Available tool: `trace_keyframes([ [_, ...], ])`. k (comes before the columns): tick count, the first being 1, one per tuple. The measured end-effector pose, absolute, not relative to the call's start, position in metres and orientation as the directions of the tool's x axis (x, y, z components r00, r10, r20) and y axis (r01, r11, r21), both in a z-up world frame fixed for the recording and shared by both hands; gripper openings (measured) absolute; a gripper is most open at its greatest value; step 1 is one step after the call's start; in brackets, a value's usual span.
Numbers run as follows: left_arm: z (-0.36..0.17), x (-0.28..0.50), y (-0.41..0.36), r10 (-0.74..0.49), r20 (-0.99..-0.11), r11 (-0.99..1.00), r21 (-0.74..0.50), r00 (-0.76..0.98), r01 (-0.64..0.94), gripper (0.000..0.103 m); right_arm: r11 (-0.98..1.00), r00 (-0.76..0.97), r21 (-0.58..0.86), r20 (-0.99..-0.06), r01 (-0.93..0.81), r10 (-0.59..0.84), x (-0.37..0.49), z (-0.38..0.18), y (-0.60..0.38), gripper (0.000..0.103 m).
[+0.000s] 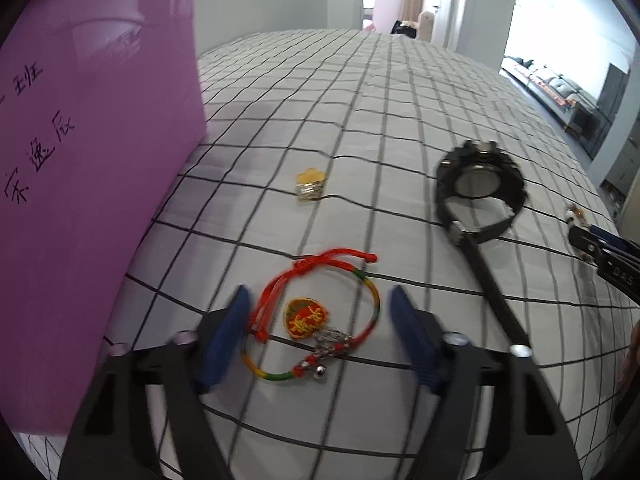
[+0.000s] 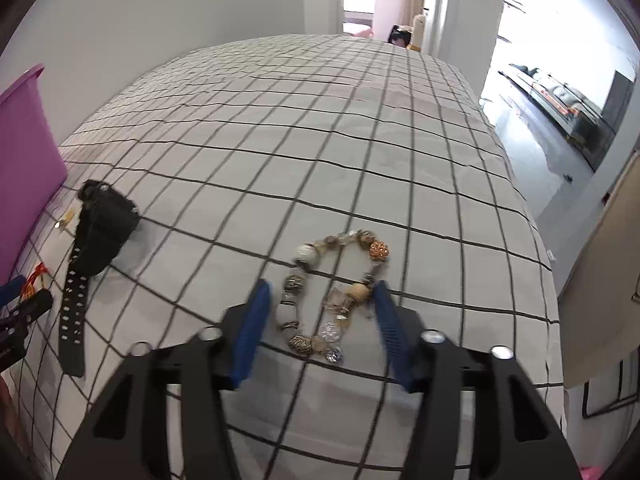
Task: Organize jewelry
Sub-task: 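Grasp the red heart-pendant bracelet with left tool while right tool grasps beaded bracelet, then carry the heart bracelet and beaded bracelet over the pink tub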
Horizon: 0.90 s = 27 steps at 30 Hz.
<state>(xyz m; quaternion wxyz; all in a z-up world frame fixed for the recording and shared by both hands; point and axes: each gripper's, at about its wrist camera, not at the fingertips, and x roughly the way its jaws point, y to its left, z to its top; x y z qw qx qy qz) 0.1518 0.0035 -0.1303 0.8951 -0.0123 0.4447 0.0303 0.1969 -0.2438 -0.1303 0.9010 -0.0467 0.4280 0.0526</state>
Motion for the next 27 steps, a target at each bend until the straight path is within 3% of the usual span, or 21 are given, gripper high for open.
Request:
trace_keyframes([
  [1, -0.129, 0.150, 0.000, 0.038, -0.793, 0.999, 0.006, 0.608, -0.054, 0.048, 0.988, 0.630, -0.045, -0.774, -0.144, 0.057, 0.196, -0.130, -0.241, 0.030],
  [2, -0.129, 0.149, -0.002, 0.032, -0.790, 0.999, 0.006, 0.613, -0.044, 0.034, 0.987, 0.631, -0.048, -0.773, -0.152, 0.060, 0.196, -0.130, -0.238, 0.023],
  [3, -0.128, 0.148, -0.005, 0.027, -0.786, 0.999, 0.009, 0.618, -0.033, 0.021, 0.986, 0.633, -0.055, -0.772, -0.157, 0.058, 0.195, -0.130, -0.235, 0.020],
  [4, -0.128, 0.147, -0.008, 0.024, -0.783, 1.000, 0.012, 0.621, -0.024, 0.015, 0.985, 0.635, -0.054, -0.770, -0.163, 0.063, 0.196, -0.130, -0.234, 0.019],
  [11, -0.127, 0.142, -0.006, 0.021, -0.773, 1.000, 0.012, 0.635, -0.019, 0.013, 0.986, 0.661, 0.029, -0.739, -0.162, 0.130, 0.191, -0.124, -0.244, 0.010],
  [27, -0.109, 0.133, -0.001, 0.003, -0.757, 0.999, -0.024, 0.654, -0.033, 0.013, 0.975, 0.677, 0.113, -0.704, -0.194, 0.216, 0.174, -0.098, -0.243, 0.010],
])
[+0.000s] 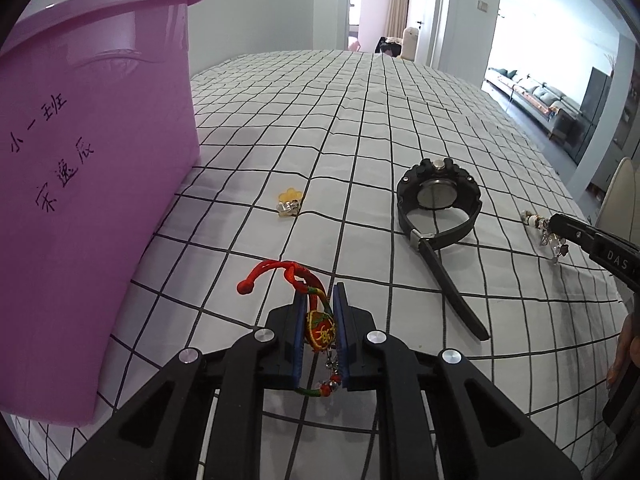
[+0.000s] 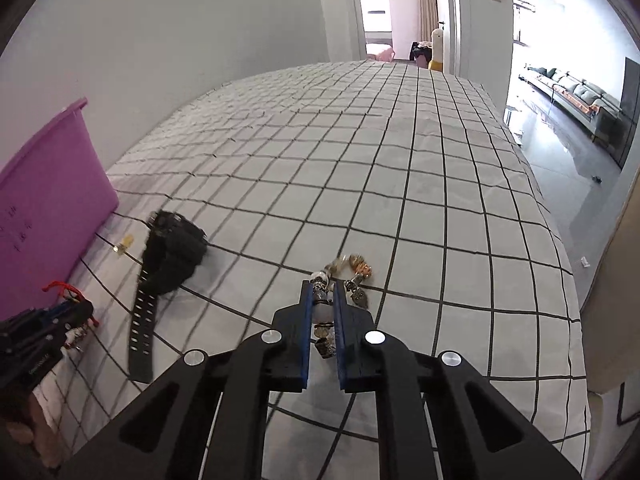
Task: Organize jewelry
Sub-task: 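Carry the heart bracelet and beaded bracelet over the pink tub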
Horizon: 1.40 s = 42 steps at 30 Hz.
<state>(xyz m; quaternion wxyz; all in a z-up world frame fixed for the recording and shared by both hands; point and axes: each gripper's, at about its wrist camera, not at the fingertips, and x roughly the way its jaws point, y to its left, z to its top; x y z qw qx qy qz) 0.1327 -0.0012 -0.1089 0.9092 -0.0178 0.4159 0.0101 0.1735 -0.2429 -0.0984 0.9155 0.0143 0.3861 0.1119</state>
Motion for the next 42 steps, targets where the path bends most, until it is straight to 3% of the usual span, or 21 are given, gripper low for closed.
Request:
trace_keyframes([
  [16, -0.057, 0.115, -0.011, 0.009, -0.727, 0.998, -0.041, 0.687, -0.056, 0.013, 0.956, 0.673, 0.113, -0.687, -0.271, 0.272, 0.158, -0.052, -0.229, 0.010],
  [29, 0.013, 0.087, -0.008, 0.067, -0.674, 0.988, -0.058, 0.736, -0.143, 0.013, 0.902, 0.662, 0.107, -0.645, -0.417, 0.382, 0.150, 0.017, -0.198, 0.010],
  [42, 0.089, 0.047, 0.050, 0.139, -0.606, 0.969, -0.080, 0.783, -0.233, 0.013, 0.827, 0.648, 0.085, -0.578, -0.556, 0.496, 0.145, 0.087, -0.105, 0.010],
])
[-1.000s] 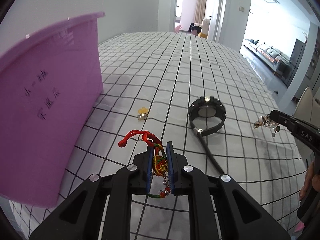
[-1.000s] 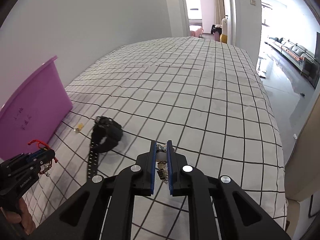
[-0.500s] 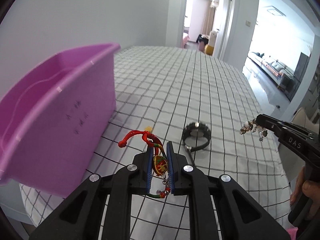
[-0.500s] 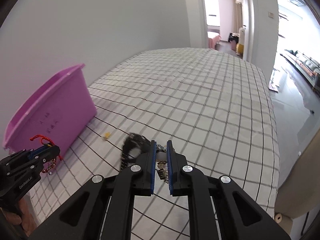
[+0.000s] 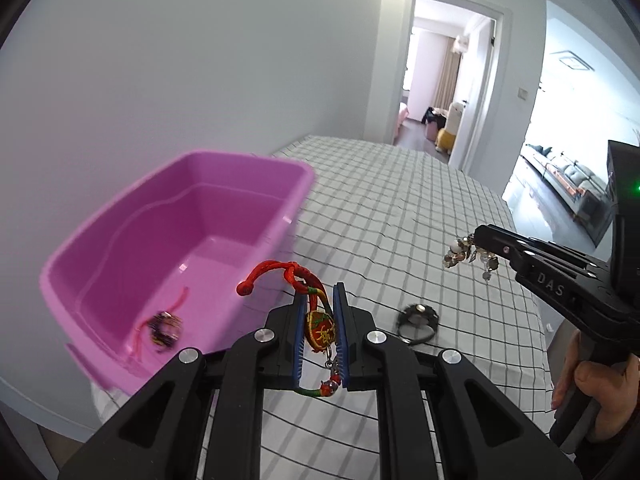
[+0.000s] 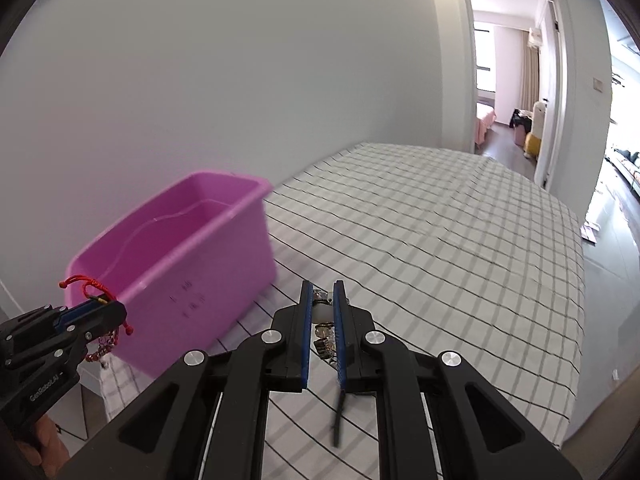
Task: Organize jewelry
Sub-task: 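Carry the heart bracelet and beaded bracelet over the pink tub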
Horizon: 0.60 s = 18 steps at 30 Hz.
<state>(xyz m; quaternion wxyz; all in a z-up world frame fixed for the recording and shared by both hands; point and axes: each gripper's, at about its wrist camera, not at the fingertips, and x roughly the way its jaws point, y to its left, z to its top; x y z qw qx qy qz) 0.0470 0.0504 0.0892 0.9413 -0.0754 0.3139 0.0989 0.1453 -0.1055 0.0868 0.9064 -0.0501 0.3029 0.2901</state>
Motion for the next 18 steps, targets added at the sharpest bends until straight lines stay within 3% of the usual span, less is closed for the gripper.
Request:
trace_keyframes([
  [9, 0.120, 0.038, 0.132, 0.134, -0.570, 0.978, -0.055, 0.811, -0.200, 0.013, 0.814, 0.649, 0.100, -0.552, -0.572, 0.523, 0.145, 0.111, -0.016, 0.010],
  [18, 0.095, 0.049, 0.211, 0.137, -0.624, 0.966, -0.088, 0.770, -0.243, 0.013, 0.782, 0.596, 0.110, -0.585, -0.613, 0.550, 0.150, 0.102, 0.070, 0.010],
])
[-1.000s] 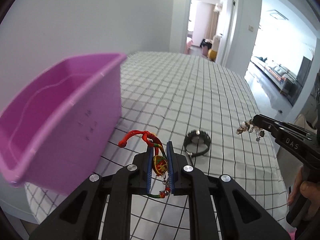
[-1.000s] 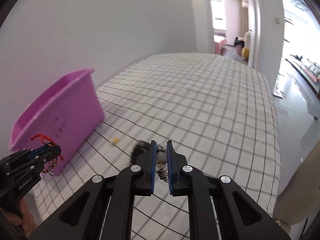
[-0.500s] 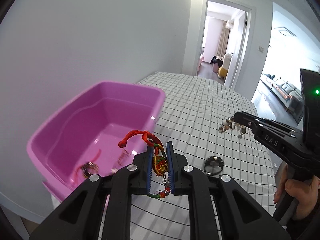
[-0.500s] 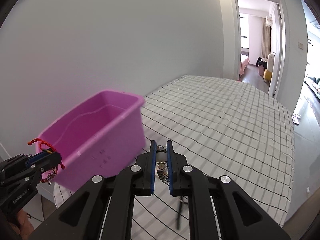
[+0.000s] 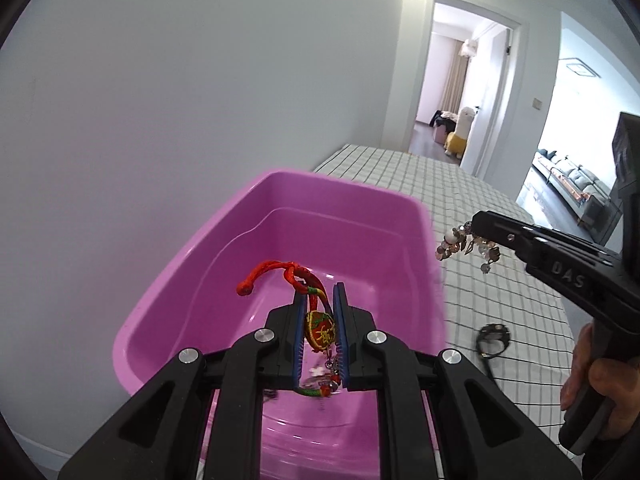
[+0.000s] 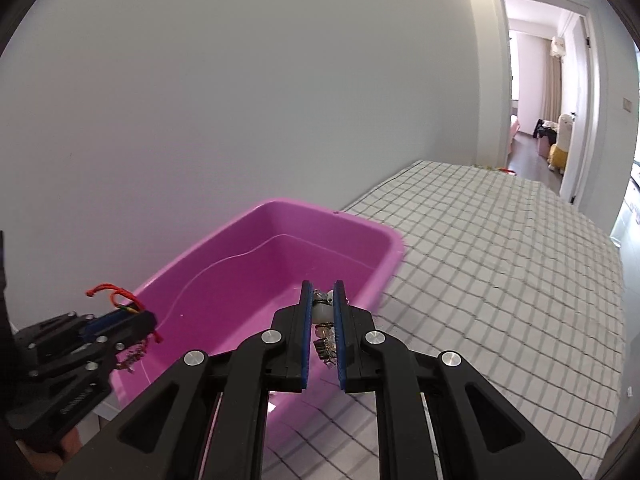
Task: Organize jewelry
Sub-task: 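Carry the heart bracelet and beaded bracelet over the pink tub, then open both tools to drop the two bracelets into the tub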
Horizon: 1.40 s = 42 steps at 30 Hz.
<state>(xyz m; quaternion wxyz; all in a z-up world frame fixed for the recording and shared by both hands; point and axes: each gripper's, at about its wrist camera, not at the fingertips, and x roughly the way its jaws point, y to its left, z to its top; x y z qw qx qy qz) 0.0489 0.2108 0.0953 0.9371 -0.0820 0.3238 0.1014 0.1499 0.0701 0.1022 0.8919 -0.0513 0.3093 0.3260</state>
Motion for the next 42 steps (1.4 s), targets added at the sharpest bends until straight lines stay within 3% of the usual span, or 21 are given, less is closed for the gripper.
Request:
trace_keyframes([
  [15, 0.052, 0.089, 0.265, 0.101, -0.752, 0.943, -0.137, 0.651, -0.304, 0.014, 0.755, 0.469, 0.117, -0.720, -0.645, 0.512, 0.173, 0.058, 0.142, 0.010],
  [26, 0.037, 0.092, 0.276, 0.100, -0.799, 0.935, -0.129, 0.593, -0.331, 0.016, 0.775, 0.423, 0.095, -0.793, -0.625, 0.438, 0.186, 0.033, 0.161, 0.010],
  [28, 0.039, 0.091, 0.275, 0.109, -0.795, 0.938, -0.117, 0.597, -0.327, 0.023, 0.781, 0.429, 0.094, -0.792, -0.617, 0.434, 0.185, 0.033, 0.159, 0.012],
  [30, 0.040, 0.092, 0.273, 0.122, -0.790, 0.940, -0.104, 0.601, -0.326, 0.047, 0.787, 0.439, 0.092, -0.788, -0.610, 0.432, 0.184, 0.035, 0.158, 0.024],
  [32, 0.044, 0.088, 0.274, 0.129, -0.778, 0.937, -0.108, 0.615, -0.333, 0.060, 0.791, 0.452, 0.082, -0.783, -0.606, 0.427, 0.181, 0.039, 0.156, 0.024],
  [35, 0.047, 0.086, 0.274, 0.138, -0.776, 0.935, -0.102, 0.616, -0.338, 0.064, 0.796, 0.460, 0.084, -0.777, -0.600, 0.429, 0.178, 0.042, 0.152, 0.025],
  [38, 0.049, 0.083, 0.275, 0.141, -0.777, 0.929, -0.109, 0.613, -0.352, 0.078, 0.800, 0.461, 0.081, -0.781, -0.595, 0.421, 0.172, 0.047, 0.145, 0.033],
  [42, 0.053, 0.080, 0.275, 0.137, -0.776, 0.927, -0.119, 0.616, -0.356, 0.082, 0.801, 0.469, 0.083, -0.774, -0.593, 0.426, 0.163, 0.054, 0.138, 0.035],
])
